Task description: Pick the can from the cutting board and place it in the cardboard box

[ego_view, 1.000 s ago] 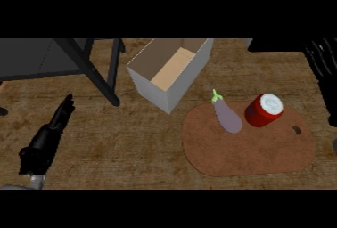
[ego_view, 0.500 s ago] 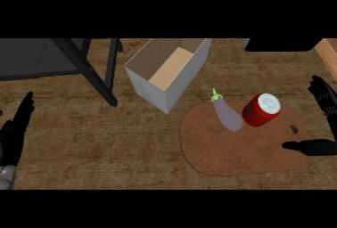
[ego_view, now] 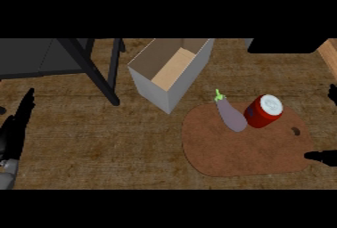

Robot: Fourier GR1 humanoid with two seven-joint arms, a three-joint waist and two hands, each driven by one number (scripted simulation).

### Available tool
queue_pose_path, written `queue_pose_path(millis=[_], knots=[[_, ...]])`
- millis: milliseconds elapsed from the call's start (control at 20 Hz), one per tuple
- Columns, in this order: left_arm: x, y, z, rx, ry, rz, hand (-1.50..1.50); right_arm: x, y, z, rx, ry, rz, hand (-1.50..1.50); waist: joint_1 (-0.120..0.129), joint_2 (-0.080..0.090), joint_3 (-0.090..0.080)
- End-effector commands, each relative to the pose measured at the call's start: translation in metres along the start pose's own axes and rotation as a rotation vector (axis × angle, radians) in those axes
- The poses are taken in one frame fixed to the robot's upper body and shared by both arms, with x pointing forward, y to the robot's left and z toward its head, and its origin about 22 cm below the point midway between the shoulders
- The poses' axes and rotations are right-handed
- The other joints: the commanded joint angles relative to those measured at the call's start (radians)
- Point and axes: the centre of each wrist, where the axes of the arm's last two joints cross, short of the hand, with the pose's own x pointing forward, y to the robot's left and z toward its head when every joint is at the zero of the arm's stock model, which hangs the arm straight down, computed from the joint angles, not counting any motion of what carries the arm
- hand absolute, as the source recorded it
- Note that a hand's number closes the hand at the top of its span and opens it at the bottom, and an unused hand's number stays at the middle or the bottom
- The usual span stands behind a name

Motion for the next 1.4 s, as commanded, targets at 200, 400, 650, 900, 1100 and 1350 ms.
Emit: queue_pose_path(millis=[200, 400, 650, 900, 1100, 1350], knots=[[0.015, -0.006, -0.011, -0.023, 0.001, 0.004, 0.0, 0.049, -0.027, -0.053, 0.278, 0.132, 0.302, -1.5, 0.013, 0.0, -0.001], [0.007, -0.001, -0.01, 0.0, 0.0, 0.008, 0.0, 0.067, -0.029, -0.064, 0.448, 0.23, 0.4, -1.5, 0.012, -0.003, -0.002], [-0.01, 0.0, -0.016, 0.002, -0.003, 0.004, 0.0, 0.079, 0.018, -0.098, 0.542, 0.273, 0.394, -1.5, 0.009, 0.0, -0.001], [0.004, 0.002, -0.022, -0.005, 0.0, -0.001, 0.0, 0.084, 0.033, -0.116, 0.572, 0.329, 0.447, -1.5, 0.006, -0.001, 0.0], [0.008, -0.01, -0.005, -0.014, 0.008, 0.0, 0.0, 0.076, 0.038, -0.111, 0.581, 0.329, 0.447, -1.5, 0.005, -0.003, 0.0], [0.001, -0.014, -0.007, 0.003, 0.001, -0.008, 0.0, 0.076, 0.034, -0.119, 0.599, 0.328, 0.453, -1.5, 0.003, -0.002, 0.0]])
